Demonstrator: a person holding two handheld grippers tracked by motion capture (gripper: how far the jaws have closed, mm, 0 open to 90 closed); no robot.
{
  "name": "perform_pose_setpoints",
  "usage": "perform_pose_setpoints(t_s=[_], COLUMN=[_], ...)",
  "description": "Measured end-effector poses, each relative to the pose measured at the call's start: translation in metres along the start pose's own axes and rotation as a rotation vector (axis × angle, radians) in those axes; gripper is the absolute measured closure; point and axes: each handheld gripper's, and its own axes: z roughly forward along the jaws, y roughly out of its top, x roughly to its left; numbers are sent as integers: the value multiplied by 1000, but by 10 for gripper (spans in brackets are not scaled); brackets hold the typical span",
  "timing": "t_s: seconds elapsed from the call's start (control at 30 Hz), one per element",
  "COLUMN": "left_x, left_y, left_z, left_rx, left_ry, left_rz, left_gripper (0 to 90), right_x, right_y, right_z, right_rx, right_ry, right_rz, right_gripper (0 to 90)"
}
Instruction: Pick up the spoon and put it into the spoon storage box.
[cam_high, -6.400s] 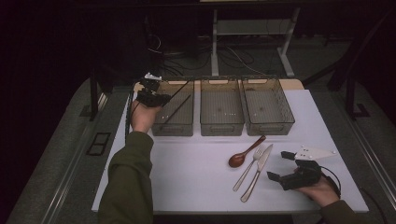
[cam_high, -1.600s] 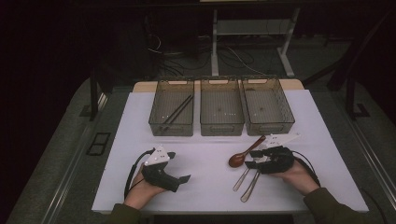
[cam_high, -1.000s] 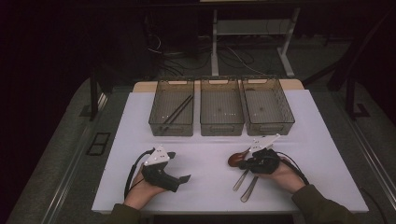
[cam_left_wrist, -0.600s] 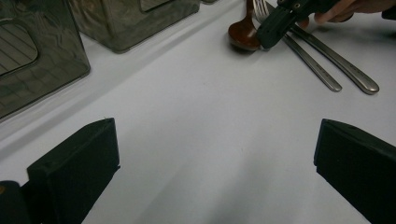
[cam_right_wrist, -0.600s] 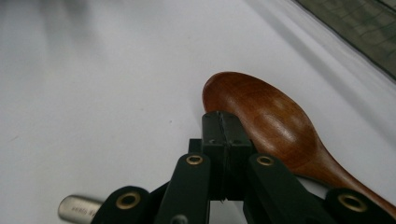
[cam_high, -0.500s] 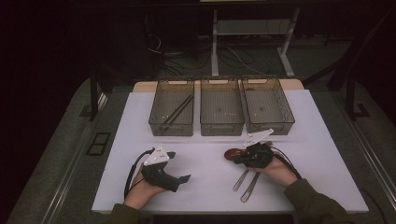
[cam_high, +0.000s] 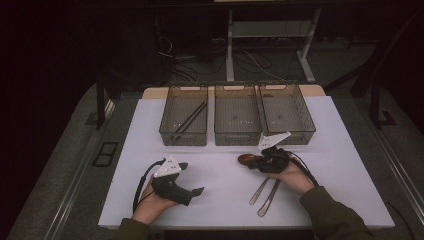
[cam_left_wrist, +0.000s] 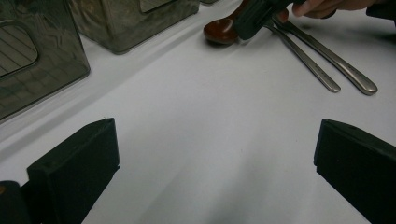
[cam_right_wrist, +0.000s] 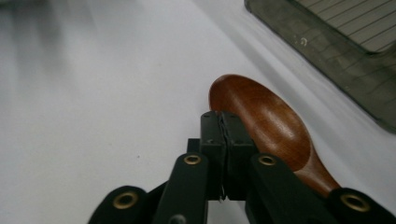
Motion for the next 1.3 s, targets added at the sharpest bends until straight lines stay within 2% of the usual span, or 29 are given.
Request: perform_pose_setpoints(t_s=[0.13, 0.23, 0.33, 0.47, 0.87, 1.17, 1.3], left_x=[0, 0, 0, 1, 0, 0, 0], left_y=[0, 0, 0, -1, -1, -1, 0], left_z=[0, 0, 1, 1, 2, 1, 1], left_rx=[-6, -4, -1, 2, 3, 3, 3], left_ry=[3, 2, -1, -4, -5, -5, -5], left_rz=[-2, -3, 0, -3, -3, -1, 0], left_gripper=[0, 0, 0, 0, 0, 0, 0], right_x=[-4, -10, -17, -22, -23, -20, -18], right_y=[5, 9, 12, 14, 11, 10, 9], right_z=[-11, -15, -14, -7, 7, 11, 11], right_rx=[-51, -68, -65, -36, 36, 58, 59], right_ry=[-13, -37, -52, -61, -61, -65, -57], right_rz=[20, 33, 52, 57, 20, -19, -41], right_gripper=[723, 601, 518, 460, 426, 428, 455])
